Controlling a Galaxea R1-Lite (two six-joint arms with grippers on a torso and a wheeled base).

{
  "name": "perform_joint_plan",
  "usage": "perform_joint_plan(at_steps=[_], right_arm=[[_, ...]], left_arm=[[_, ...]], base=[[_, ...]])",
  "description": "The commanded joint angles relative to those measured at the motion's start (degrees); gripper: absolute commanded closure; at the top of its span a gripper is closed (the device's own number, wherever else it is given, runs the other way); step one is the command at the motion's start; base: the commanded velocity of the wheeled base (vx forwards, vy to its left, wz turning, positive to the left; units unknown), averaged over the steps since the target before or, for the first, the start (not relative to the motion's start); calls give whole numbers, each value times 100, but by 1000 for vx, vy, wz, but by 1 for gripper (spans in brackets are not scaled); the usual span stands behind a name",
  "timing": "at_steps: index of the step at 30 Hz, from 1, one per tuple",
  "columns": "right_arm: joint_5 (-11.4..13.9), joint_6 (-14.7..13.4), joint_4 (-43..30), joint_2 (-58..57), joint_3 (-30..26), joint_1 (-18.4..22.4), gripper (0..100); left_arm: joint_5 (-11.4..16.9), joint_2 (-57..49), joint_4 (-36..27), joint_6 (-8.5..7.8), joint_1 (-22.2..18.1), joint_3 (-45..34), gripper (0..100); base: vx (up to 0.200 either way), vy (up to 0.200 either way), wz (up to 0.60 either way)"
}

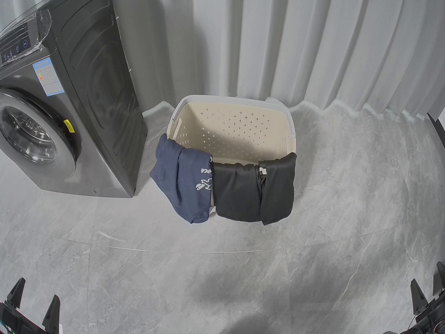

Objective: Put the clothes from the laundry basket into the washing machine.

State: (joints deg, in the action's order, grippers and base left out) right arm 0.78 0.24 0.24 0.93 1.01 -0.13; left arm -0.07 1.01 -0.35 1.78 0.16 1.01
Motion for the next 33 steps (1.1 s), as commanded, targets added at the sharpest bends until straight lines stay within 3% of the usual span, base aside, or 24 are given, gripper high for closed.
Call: perform_joint_plan(at_steps=[1, 5, 11, 20, 33], right_arm=[[1, 2, 2, -93, -101, -4, 0], [1, 2, 2, -93, -101, -4, 0], [1, 2, 2, -93, -101, -4, 0], [1, 2, 2, -93, -101, -4, 0], [1, 2, 2, -93, -101, -4, 0]], left_arm=[[-1, -84, 0, 7, 2, -84, 0], [-1, -92, 0, 7, 2, -84, 0], [-1, -84, 0, 7, 2, -84, 0], [-1, -84, 0, 7, 2, -84, 0], [-1, -92, 0, 7, 2, -84, 0]], base=[[0, 0, 0], [0, 0, 0], [200, 0, 0], [0, 0, 0], [123, 0, 0]])
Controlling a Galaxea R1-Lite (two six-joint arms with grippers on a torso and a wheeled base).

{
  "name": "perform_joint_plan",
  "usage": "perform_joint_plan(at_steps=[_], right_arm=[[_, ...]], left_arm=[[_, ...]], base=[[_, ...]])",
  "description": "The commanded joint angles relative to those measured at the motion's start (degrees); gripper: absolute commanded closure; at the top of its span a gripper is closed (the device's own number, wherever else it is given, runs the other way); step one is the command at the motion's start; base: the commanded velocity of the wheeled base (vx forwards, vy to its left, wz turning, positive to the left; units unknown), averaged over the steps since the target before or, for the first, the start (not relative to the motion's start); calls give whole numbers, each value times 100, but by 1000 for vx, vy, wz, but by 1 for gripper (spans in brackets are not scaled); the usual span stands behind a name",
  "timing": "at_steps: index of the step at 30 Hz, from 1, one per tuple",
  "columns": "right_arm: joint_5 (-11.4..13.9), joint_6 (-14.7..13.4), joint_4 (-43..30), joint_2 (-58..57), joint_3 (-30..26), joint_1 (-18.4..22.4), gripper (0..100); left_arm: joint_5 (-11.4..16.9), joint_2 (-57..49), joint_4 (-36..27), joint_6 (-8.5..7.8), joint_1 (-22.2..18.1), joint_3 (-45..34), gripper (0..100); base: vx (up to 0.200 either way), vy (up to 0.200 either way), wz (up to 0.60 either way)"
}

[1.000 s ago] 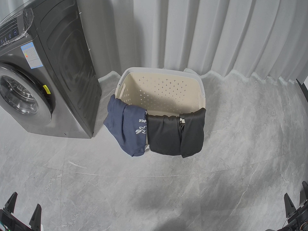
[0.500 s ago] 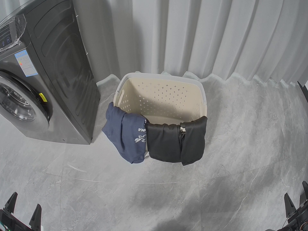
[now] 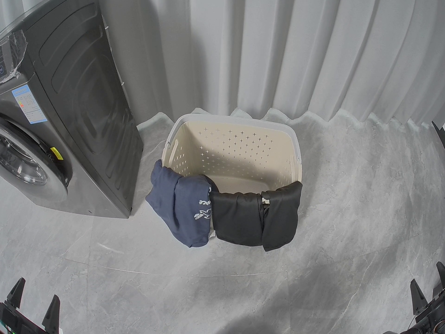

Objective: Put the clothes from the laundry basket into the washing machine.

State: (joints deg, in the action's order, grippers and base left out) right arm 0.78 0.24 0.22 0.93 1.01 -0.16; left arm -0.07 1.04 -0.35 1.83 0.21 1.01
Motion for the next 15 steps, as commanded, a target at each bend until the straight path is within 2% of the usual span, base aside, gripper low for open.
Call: perform_joint_plan(at_steps=[1, 2, 11, 15], right_arm=[[1, 2, 4, -93, -101, -2, 0], [1, 2, 4, -93, -101, -2, 0], [1, 2, 4, -93, -101, -2, 0], [1, 2, 4, -93, -101, -2, 0]], left_arm=[[-1, -86, 0, 2, -3, -84, 0], [-1, -86, 0, 2, -3, -84, 0], [-1, -86, 0, 2, -3, -84, 0], [-1, -95, 0, 2, -3, -84, 0]], base=[[200, 0, 0], [200, 0, 0], [0, 0, 0], [200, 0, 0]])
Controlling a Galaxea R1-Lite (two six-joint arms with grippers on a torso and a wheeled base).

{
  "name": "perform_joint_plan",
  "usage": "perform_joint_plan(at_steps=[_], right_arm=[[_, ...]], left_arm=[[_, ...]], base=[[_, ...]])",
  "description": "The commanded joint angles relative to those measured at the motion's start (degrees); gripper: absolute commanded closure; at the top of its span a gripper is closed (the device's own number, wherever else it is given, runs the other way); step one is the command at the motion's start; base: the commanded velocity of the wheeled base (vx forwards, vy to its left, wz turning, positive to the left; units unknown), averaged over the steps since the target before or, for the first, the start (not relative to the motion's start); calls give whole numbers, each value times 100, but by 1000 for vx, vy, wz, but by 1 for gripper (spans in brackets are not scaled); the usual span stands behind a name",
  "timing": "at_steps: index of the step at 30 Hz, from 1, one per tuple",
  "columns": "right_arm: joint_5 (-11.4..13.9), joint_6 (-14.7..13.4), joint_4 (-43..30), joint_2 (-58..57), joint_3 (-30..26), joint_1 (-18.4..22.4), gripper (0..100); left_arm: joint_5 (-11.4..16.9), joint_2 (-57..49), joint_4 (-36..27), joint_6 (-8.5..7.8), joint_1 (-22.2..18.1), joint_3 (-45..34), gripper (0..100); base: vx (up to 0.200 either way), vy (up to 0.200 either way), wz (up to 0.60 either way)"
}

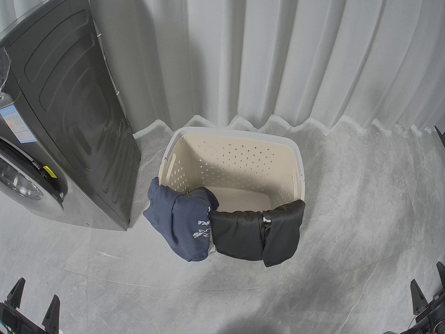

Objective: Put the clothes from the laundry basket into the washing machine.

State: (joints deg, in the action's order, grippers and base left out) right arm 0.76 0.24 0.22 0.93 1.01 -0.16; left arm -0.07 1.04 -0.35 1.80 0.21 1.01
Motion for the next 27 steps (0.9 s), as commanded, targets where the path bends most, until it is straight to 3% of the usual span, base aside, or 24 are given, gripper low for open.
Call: perform_joint_plan(at_steps=[1, 8, 17, 23, 27], right_arm=[[4, 2, 4, -93, -101, -2, 0], [4, 2, 4, -93, -101, -2, 0], [4, 2, 4, -93, -101, -2, 0], [4, 2, 4, -93, -101, -2, 0], [4, 2, 4, -93, -101, -2, 0]], left_arm=[[-1, -95, 0, -5, -3, -84, 0], [-10, -86, 0, 31, -3, -84, 0], [-10, -86, 0, 13, -3, -84, 0], [-10, -86, 0, 4, -3, -84, 0], [-10, -86, 0, -5, -3, -84, 0]], base=[[200, 0, 0], [29, 0, 0], [200, 0, 0], [0, 0, 0], [200, 0, 0]])
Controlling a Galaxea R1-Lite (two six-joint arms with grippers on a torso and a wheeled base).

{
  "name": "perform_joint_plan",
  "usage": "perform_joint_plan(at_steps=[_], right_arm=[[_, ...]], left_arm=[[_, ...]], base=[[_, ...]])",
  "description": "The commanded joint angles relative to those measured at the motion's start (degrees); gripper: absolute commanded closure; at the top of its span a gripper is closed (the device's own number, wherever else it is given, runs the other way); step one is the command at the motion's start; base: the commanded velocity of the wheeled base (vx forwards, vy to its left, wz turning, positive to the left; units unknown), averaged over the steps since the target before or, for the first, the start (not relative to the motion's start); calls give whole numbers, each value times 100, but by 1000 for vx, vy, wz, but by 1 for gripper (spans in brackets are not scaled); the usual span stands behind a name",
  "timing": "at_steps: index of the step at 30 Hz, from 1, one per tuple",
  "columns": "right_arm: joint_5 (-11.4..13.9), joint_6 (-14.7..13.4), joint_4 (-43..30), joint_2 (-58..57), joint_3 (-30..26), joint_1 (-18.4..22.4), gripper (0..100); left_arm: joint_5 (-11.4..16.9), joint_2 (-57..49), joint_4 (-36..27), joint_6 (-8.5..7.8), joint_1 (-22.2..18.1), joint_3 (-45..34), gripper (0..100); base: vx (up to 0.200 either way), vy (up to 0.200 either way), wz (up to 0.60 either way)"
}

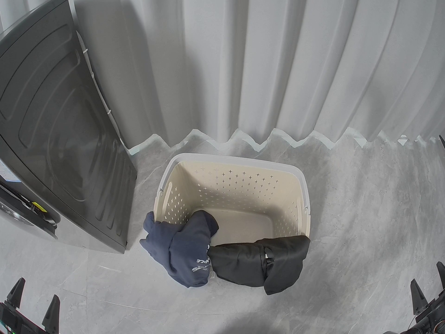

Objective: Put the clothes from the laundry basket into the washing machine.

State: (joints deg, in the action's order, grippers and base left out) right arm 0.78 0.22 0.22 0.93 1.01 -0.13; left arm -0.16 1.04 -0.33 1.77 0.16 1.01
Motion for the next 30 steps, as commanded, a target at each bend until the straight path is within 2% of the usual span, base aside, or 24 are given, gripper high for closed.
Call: perform_joint_plan(at_steps=[1, 8, 14, 23, 30], right_arm=[[1, 4, 4, -93, -101, -4, 0], [1, 4, 4, -93, -101, -4, 0], [1, 4, 4, -93, -101, -4, 0], [1, 4, 4, -93, -101, -4, 0], [1, 4, 4, -93, -101, -4, 0]], left_arm=[[-2, -86, -11, 8, 2, -84, 0], [-2, -86, -2, 17, 2, -84, 0], [-2, -95, -11, 34, 2, -84, 0], [-11, -95, -2, 25, 2, -84, 0], [-11, -95, -11, 34, 2, -84, 0]], base=[[200, 0, 0], [29, 0, 0], [0, -200, 0], [0, 0, 0], [171, 0, 0]])
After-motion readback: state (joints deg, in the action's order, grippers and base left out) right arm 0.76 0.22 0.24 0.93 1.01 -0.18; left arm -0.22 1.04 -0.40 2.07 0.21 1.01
